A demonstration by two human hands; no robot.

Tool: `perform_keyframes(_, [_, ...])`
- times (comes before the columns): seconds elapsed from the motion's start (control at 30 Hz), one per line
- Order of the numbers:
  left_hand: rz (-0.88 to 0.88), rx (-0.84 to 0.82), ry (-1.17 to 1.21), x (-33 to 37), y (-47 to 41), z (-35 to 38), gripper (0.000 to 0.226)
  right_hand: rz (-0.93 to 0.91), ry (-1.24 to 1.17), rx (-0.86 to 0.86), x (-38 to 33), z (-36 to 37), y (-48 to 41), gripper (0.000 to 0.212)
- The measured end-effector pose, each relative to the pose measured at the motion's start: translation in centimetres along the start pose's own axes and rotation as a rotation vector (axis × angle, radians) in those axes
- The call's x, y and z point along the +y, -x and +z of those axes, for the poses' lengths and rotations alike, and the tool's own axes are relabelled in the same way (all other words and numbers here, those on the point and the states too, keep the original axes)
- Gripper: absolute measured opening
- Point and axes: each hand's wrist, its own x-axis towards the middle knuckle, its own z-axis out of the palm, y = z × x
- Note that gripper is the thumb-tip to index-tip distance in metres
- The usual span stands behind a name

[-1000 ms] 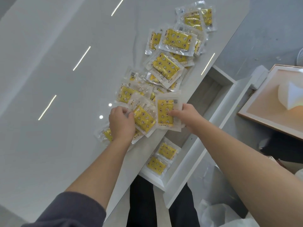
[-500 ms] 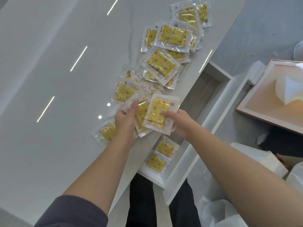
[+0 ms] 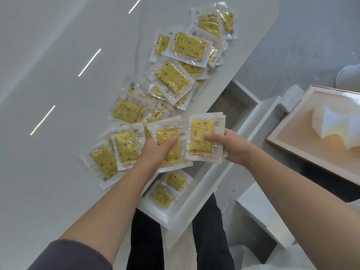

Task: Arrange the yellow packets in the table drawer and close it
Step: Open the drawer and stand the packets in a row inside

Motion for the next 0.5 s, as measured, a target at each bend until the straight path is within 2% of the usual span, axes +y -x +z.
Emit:
perform_keyframes(0.03, [-0.004,-0.002,0.022,-0.4,0.1,1.1,0.039,0.024,0.032,-0.026,-0.2,-0.7,-0.3,0.033])
perform_keyframes(0.1, [-0.013,0.012,0.078,-1.2,0.1,3.6,0.030,0.063,0.082,-0.076,-0.5,-2.2,-1.1,0.031])
perform_keyframes(0.23, [-0.017,0.056,0.192,-3.0,-0.7,9.1,0.036,0.109,0.194,-0.109,0.0,-5.9,-3.0,0.041])
perform_keyframes(0.3, [-0.067,0.079,0.245,-4.3,-1.6,11.1,0.026,0.125,0.253,-0.087,0.2,-7.6,-4.0,0.045])
perform_keyframes(0.33, [-0.108,0.094,0.260,-5.2,-1.9,11.8,0.023,0.129,0.282,-0.074,0.2,-8.4,-4.5,0.043])
perform_keyframes(0.43, [-0.241,0.138,0.251,-8.5,-2.9,13.0,0.040,0.125,0.417,-0.028,0.3,-10.0,-6.0,0.035])
perform_keyframes(0.5, [-0.304,0.174,0.260,-10.7,-3.6,13.1,0.038,0.117,0.538,-0.030,0.4,-10.0,-7.1,0.034])
